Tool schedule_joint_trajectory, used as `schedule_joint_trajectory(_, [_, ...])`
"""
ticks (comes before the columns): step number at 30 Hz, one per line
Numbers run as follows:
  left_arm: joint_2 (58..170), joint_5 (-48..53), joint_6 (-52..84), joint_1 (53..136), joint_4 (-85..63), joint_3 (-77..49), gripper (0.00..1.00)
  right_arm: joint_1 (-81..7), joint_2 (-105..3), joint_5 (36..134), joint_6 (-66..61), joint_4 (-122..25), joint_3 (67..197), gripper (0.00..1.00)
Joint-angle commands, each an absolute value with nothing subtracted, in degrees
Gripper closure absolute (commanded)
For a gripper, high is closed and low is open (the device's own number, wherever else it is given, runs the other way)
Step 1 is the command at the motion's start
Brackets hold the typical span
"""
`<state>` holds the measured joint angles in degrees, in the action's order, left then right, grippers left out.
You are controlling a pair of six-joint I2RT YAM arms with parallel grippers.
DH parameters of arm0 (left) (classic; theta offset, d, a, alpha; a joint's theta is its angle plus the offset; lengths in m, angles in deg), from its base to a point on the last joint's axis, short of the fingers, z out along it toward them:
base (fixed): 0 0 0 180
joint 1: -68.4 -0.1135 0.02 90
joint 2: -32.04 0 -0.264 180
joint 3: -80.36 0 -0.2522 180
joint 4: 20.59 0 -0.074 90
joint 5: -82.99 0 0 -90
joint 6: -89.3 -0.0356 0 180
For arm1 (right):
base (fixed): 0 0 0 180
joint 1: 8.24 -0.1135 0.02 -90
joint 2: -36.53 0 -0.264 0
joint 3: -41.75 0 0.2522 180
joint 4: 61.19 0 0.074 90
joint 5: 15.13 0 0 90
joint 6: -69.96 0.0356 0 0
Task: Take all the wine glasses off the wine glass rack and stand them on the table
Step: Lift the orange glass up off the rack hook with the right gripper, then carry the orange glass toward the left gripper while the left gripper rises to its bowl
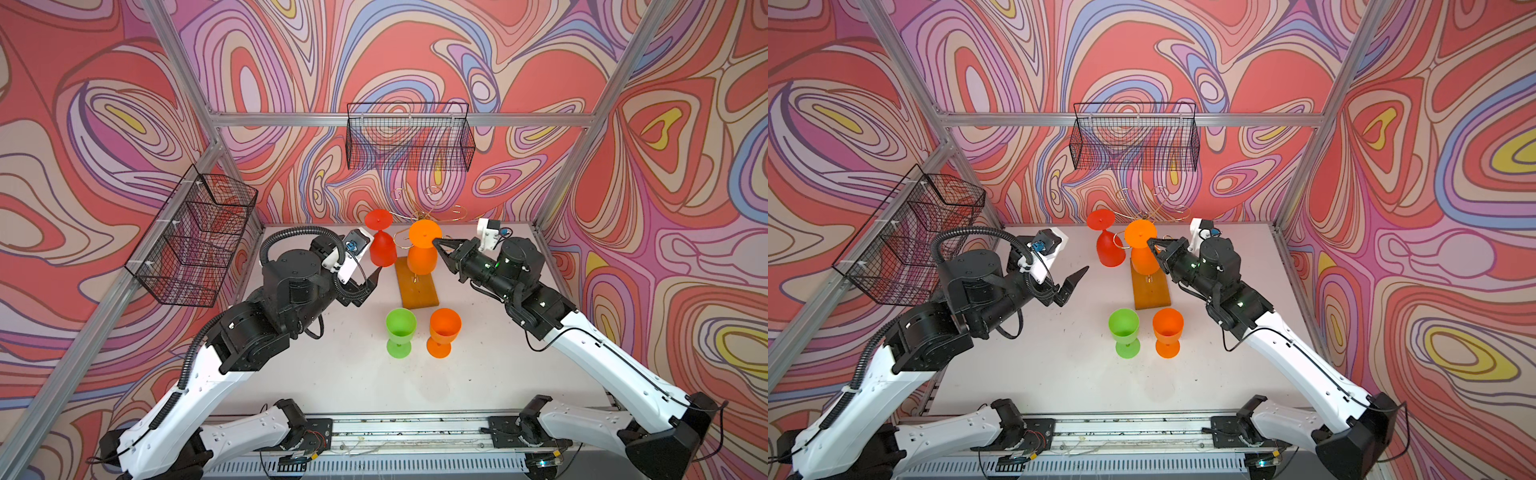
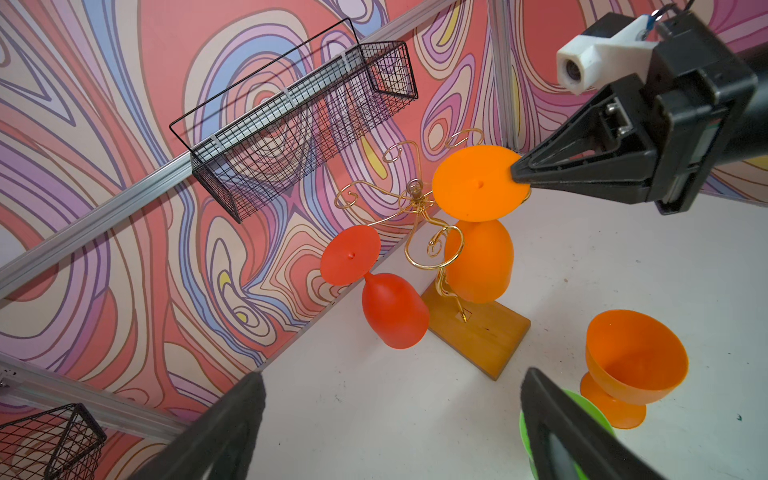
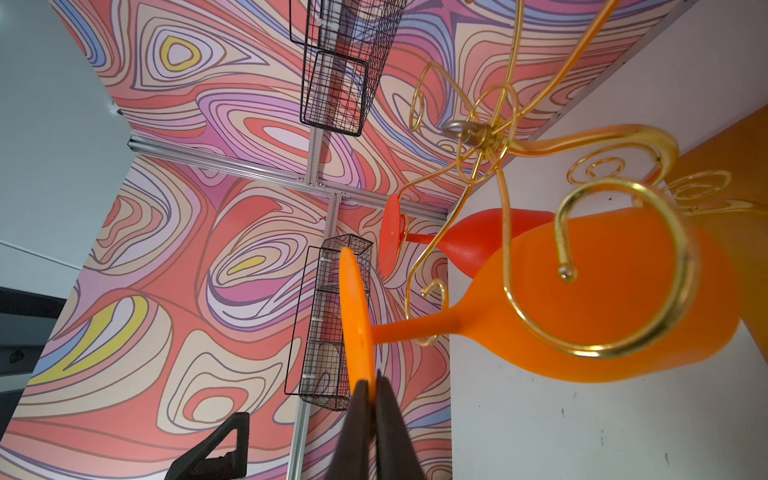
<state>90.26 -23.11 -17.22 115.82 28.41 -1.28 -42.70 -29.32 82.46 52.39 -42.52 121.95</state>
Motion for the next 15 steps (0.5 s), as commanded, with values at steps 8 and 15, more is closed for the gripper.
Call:
schedule_joint_trajectory(8, [91.1, -21.7, -17.5, 114.9, 26.9, -0.6, 0.04, -42.4, -24.9, 83.7, 51.1, -37.1, 123.9, 1.0])
schedule_joint_trajectory(15, [92.5, -20.3, -16.8, 113.7, 25.8, -0.9, 0.05, -42.4, -24.2, 88.6, 51.6, -36.5, 125.2, 1.0])
